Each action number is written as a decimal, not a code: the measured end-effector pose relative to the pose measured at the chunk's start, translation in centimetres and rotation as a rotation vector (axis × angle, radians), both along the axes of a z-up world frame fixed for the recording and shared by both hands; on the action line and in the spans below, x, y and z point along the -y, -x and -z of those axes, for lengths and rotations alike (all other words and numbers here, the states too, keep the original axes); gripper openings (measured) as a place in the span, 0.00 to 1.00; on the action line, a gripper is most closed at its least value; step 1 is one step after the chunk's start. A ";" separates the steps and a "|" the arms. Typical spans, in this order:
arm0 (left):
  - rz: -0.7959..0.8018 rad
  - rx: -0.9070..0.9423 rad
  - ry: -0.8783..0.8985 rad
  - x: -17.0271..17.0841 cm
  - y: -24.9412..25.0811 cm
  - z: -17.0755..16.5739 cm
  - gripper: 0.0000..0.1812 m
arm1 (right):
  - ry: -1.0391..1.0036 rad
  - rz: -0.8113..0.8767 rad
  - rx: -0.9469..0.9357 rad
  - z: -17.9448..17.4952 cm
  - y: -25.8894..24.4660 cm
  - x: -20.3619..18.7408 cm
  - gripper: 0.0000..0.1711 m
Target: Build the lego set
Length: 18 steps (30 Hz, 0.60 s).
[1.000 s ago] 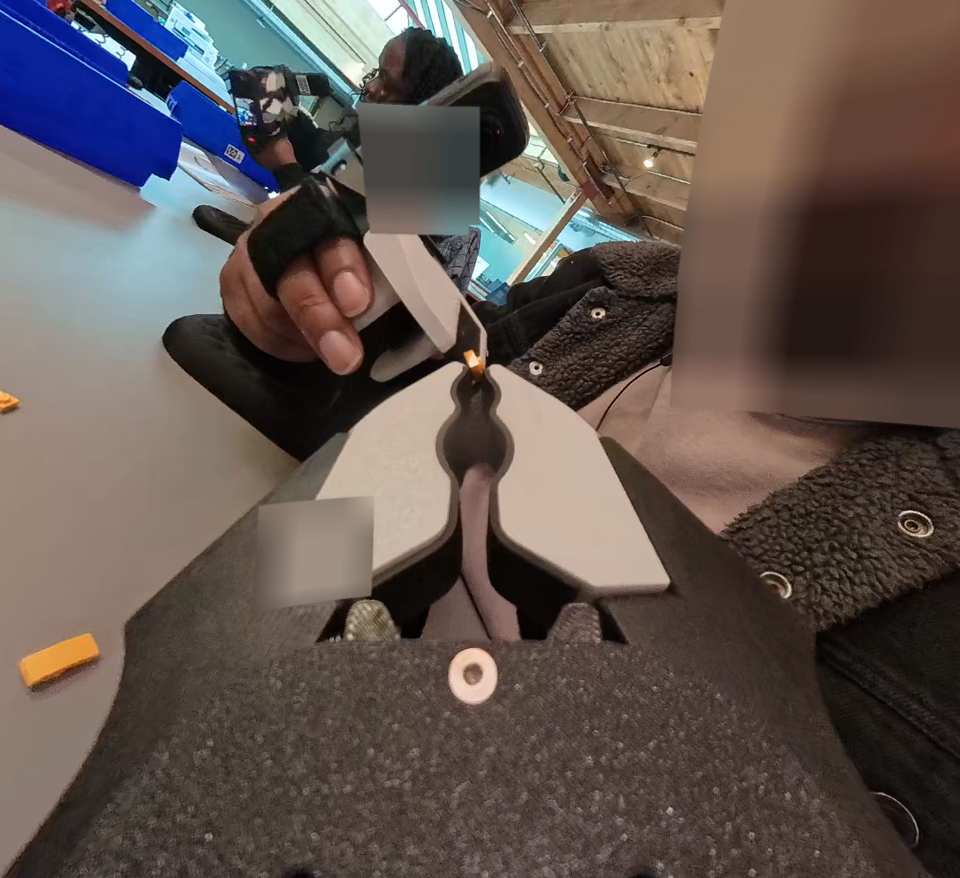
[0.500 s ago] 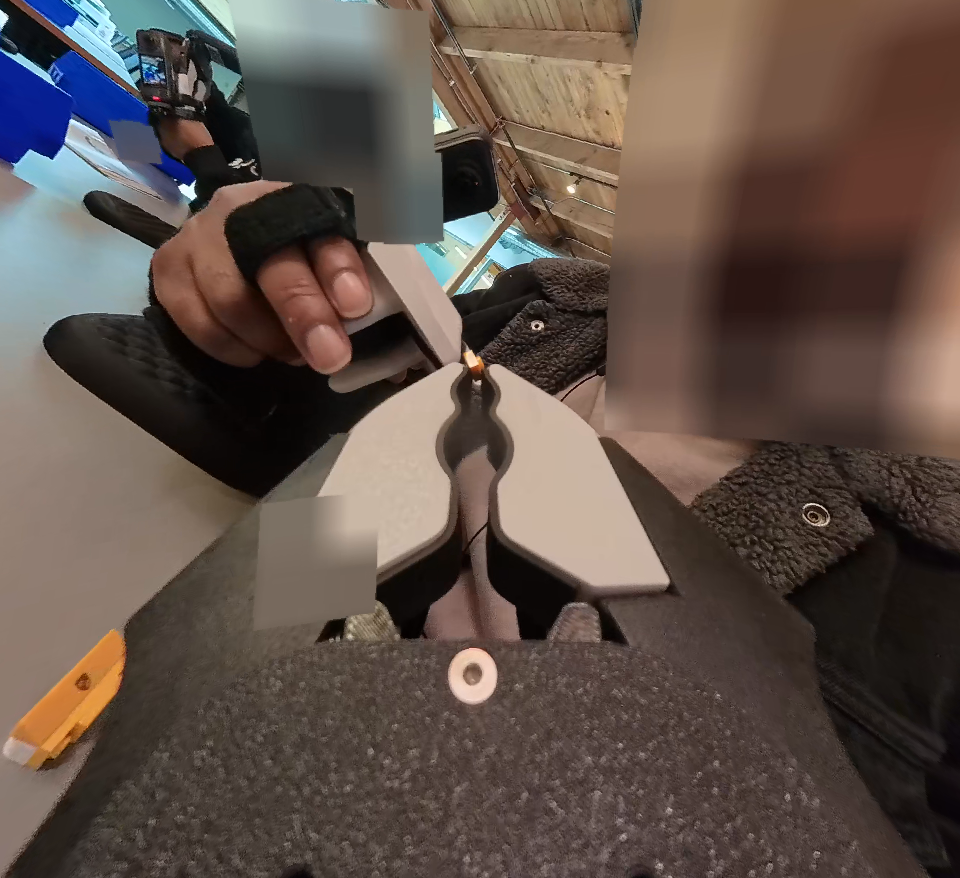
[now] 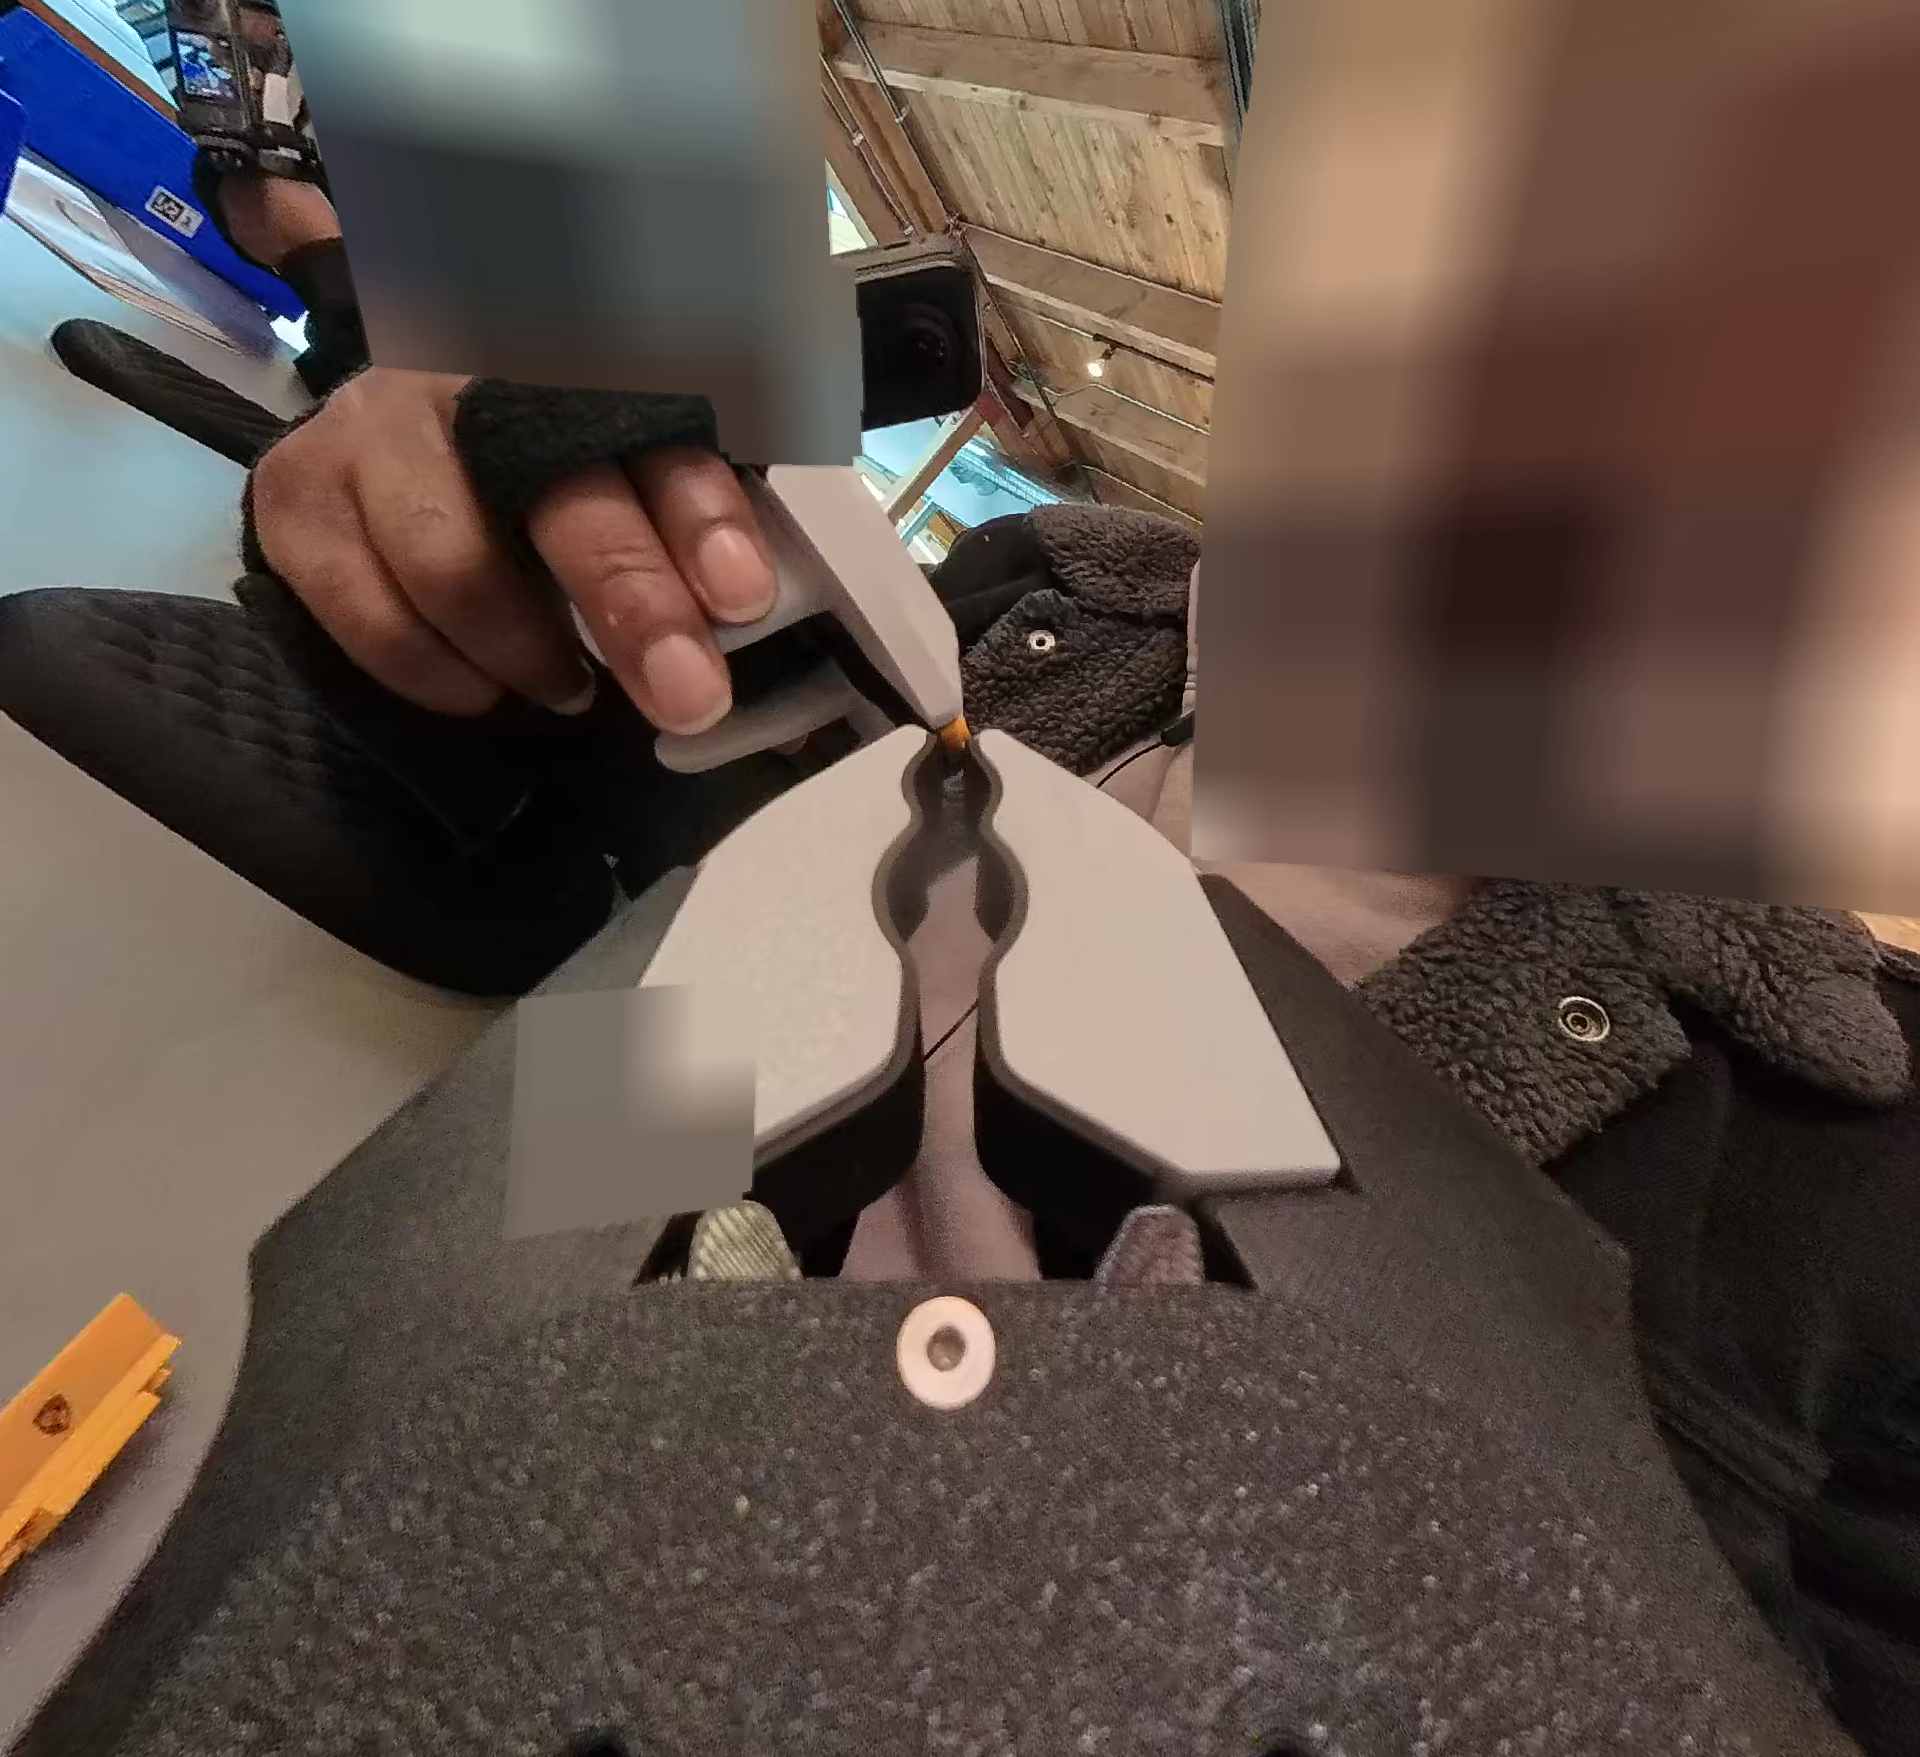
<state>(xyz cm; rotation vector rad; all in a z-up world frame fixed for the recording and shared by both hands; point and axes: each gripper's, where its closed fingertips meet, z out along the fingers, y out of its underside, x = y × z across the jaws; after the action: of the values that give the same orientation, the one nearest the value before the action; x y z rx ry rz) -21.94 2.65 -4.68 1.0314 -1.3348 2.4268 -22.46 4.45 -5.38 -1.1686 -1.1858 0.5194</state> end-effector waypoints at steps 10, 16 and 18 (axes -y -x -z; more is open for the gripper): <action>-0.269 -0.224 -0.460 -2.4 -2.3 5.8 0.05 | 0.155 0.122 0.132 2.6 -2.7 -2.1 0.04; -0.270 -0.456 -1.131 -2.0 -1.6 13.5 0.08 | 0.274 0.193 0.207 5.1 -5.7 -3.0 0.05; -0.247 -0.511 -1.259 -2.0 -1.2 15.1 0.08 | 0.320 0.178 0.251 6.4 -5.9 -2.6 0.05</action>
<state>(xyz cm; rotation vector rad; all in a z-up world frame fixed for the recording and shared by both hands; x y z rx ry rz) -20.77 4.65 -19.77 1.9240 -2.5842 1.0123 -16.58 7.06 -11.79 -1.6355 -1.2236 0.4453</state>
